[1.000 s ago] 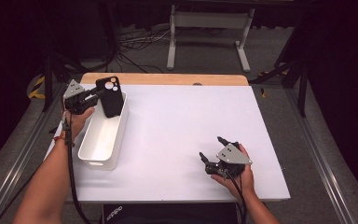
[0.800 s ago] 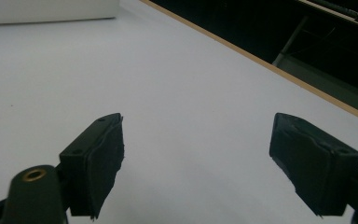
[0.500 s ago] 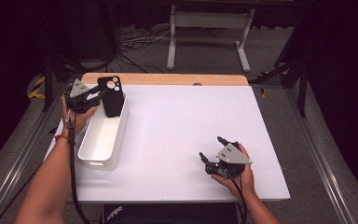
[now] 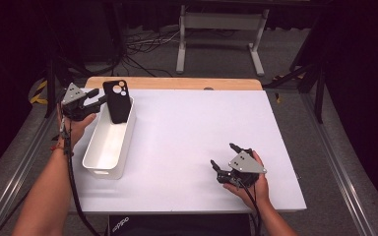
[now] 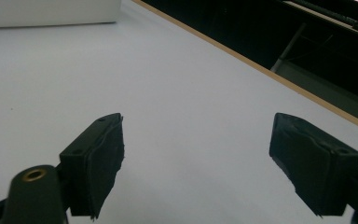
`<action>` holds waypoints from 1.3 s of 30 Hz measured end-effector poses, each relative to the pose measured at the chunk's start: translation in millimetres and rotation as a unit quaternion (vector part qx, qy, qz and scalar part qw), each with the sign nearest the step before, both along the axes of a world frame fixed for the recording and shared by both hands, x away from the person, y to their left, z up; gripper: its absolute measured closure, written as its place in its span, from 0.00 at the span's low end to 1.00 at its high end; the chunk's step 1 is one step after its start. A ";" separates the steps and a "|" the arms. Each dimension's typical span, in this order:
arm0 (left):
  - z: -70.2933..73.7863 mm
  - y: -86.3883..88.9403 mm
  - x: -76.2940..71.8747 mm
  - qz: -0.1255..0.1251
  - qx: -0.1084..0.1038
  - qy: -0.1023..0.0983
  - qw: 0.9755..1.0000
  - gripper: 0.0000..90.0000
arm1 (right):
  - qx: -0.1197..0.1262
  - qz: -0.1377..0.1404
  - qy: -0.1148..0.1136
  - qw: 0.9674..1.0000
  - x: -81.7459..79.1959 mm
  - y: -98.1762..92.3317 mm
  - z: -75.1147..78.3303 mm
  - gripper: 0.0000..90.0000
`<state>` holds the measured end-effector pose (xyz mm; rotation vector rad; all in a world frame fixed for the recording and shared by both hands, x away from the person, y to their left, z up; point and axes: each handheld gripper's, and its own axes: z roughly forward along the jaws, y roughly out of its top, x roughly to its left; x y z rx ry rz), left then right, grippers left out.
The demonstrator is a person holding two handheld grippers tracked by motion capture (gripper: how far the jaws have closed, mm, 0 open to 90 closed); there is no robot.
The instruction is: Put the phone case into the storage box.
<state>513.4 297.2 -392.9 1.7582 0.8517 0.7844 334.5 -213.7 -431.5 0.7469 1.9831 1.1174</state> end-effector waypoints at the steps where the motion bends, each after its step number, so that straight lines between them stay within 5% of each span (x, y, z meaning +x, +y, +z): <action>1: 4.0 0.3 -4.6 0.005 0.000 -0.001 1.000 0.53 | 0.001 0.002 -0.002 1.000 -0.2 -0.8 0.9 0.21; 19: 22.4 -22.8 -45.4 -0.027 0.006 -0.011 1.000 0.22 | 0.016 0.013 -0.001 1.000 0.8 -7.6 4.9 0.21; 39: 26.0 -36.0 -77.1 -0.031 -0.004 -0.034 0.999 0.10 | 0.015 0.018 -0.003 1.000 -1.0 -5.9 6.0 0.21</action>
